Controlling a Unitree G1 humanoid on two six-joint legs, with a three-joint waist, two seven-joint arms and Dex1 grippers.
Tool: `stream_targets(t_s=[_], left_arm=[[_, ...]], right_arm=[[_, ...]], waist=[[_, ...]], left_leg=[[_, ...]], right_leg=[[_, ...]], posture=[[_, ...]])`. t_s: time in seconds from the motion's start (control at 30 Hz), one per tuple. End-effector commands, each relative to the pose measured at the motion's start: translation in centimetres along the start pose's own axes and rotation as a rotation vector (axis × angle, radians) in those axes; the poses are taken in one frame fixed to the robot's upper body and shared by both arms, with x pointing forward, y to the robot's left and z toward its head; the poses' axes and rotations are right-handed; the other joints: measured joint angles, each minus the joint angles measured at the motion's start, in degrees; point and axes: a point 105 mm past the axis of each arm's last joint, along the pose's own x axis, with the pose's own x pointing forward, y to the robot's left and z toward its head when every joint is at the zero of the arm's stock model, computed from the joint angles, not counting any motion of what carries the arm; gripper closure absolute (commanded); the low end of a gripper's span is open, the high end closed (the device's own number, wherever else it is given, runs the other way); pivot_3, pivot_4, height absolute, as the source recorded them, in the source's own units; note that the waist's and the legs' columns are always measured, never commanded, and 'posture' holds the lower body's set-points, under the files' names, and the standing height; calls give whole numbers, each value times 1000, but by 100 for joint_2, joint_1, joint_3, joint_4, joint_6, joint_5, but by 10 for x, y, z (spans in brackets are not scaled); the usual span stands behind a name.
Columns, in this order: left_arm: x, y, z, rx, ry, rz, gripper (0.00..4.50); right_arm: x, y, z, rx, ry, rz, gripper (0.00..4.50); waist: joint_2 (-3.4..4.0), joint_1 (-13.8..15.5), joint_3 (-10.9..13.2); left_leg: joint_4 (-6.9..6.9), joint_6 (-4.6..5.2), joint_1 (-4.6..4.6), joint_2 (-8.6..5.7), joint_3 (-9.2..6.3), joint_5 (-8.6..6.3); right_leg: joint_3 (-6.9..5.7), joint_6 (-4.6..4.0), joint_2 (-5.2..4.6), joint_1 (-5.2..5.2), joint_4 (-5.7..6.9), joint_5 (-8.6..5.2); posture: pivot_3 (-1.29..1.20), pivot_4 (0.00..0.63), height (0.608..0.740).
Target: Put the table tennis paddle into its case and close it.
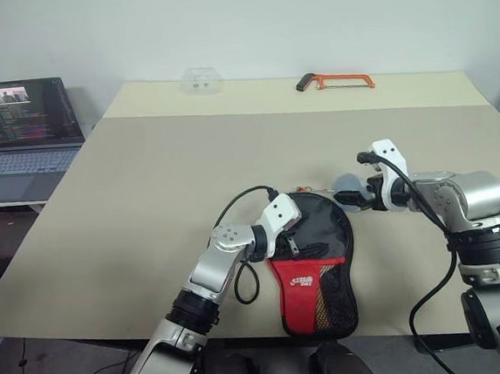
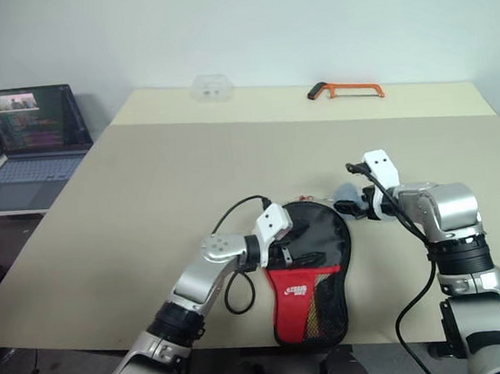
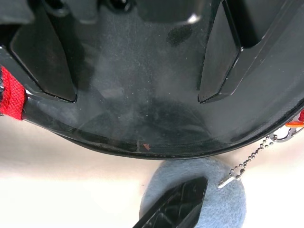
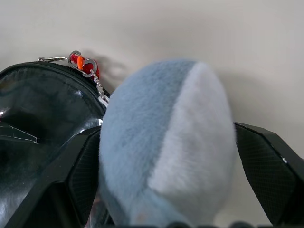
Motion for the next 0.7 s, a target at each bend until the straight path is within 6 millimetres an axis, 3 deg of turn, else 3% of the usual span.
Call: stream_targets(t_s=[0.03,0.13,0.3,0.43,0.57,0.7], left_arm=[[0,-3,-5,-5,14,3,2],[0,-2,-5,-3,14,11,0],[-2,-1,-6,-3,14,20,0],[-2,-1,-6,-5,12,23,0],[-2,-2,-6,-6,11,23,0],[-2,-2,-6,-6,14,20,0]], right_arm=[[-2,-3,10,-1,-44,-7,184],[2,-5,8,4,-39,-11,803],[6,-4,6,14,-42,-7,2517],[7,-3,6,12,-43,-2,3518],[4,-6,9,8,-56,-10,3818],[-2,-14,15,-8,-76,-42,3844]], waist=[[0,0,0],[0,0,0],[1,-6,-1],[1,-12,-2],[1,-15,-2],[1,-15,-1]], left_leg=[[0,0,0,0,0,0],[0,0,0,0,0,0],[0,0,3,0,0,0],[0,0,7,1,0,0],[0,0,8,1,-1,0],[-1,0,7,1,-1,0]], right_leg=[[0,0,0,0,0,0],[0,0,0,0,-1,0],[0,0,0,1,0,0],[1,0,1,4,0,0],[1,1,1,4,0,1],[1,1,1,4,0,1]], posture=[[0,150,740],[0,150,740],[0,150,740],[0,150,740],[0,150,740],[0,150,740]])
